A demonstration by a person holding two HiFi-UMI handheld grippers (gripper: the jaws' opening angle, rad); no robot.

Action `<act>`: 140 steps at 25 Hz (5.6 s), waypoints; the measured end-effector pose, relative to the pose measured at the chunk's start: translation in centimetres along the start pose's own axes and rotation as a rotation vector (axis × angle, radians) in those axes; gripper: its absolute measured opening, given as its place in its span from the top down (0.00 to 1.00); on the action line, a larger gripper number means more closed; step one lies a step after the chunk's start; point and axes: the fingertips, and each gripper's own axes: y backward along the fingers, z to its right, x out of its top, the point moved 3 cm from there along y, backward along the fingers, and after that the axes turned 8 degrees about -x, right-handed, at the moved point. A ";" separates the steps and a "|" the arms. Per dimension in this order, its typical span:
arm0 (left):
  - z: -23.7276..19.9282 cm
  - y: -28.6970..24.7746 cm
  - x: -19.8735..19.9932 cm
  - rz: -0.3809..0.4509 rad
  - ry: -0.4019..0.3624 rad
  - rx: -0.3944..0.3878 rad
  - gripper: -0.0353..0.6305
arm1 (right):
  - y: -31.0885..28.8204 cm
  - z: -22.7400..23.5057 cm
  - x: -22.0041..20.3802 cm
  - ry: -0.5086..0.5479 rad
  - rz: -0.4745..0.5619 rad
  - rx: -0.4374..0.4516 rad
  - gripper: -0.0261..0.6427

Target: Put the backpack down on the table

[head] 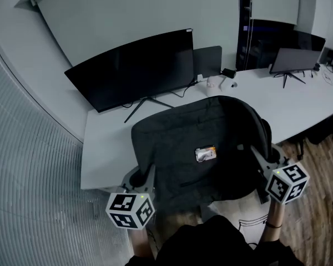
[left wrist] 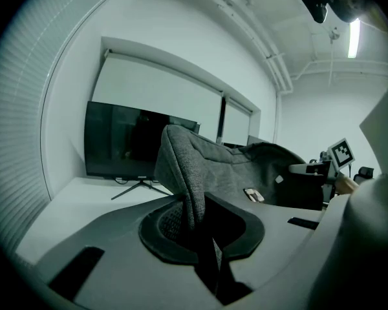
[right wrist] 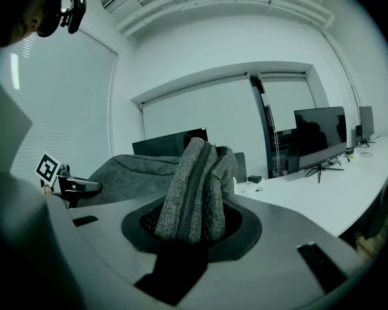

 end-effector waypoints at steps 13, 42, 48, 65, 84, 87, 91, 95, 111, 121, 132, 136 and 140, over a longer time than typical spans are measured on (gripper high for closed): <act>-2.6 -4.8 2.8 0.020 0.029 0.112 0.88 | -8.8 2.7 3.0 0.020 -0.005 0.106 0.79; -12.0 -14.7 -0.2 -0.114 0.151 0.247 0.88 | -26.2 3.7 0.2 0.056 -0.163 0.209 0.80; -14.2 -16.4 -2.2 -0.148 0.183 0.244 0.88 | -28.5 3.4 -1.9 0.053 -0.200 0.194 0.80; -17.4 -19.4 -7.1 -0.265 0.260 0.233 0.88 | -32.0 3.5 -6.6 0.053 -0.331 0.153 0.80; -19.8 -21.1 -9.6 -0.271 0.310 0.255 0.80 | -33.7 4.8 -9.8 0.027 -0.443 0.088 0.78; -20.0 -21.3 -9.9 -0.278 0.305 0.261 0.78 | -33.9 5.2 -10.5 0.006 -0.459 0.083 0.78; -20.3 -21.6 -10.3 -0.297 0.297 0.270 0.75 | -34.2 5.6 -11.1 0.009 -0.471 0.069 0.78; -20.7 -21.9 -10.8 -0.318 0.299 0.282 0.72 | -34.4 5.8 -11.7 0.007 -0.489 0.060 0.77; -20.5 -21.9 -10.1 -0.331 0.216 0.390 0.52 | -33.8 7.9 -12.1 0.095 -0.446 -0.109 0.61; -19.1 -19.8 -8.4 -0.268 0.107 0.446 0.63 | -32.1 7.3 -9.5 0.132 -0.354 -0.151 0.61; -16.3 -17.8 -5.7 -0.193 -0.030 0.374 0.92 | -30.0 4.5 -6.8 0.179 -0.243 -0.103 0.88; -15.2 -17.0 -4.5 -0.146 -0.023 0.325 0.92 | -28.9 3.6 -5.6 0.168 -0.196 -0.049 0.92; -14.5 -16.0 -3.2 -0.089 -0.026 0.306 0.92 | -27.8 2.7 -4.1 0.129 -0.121 -0.005 0.94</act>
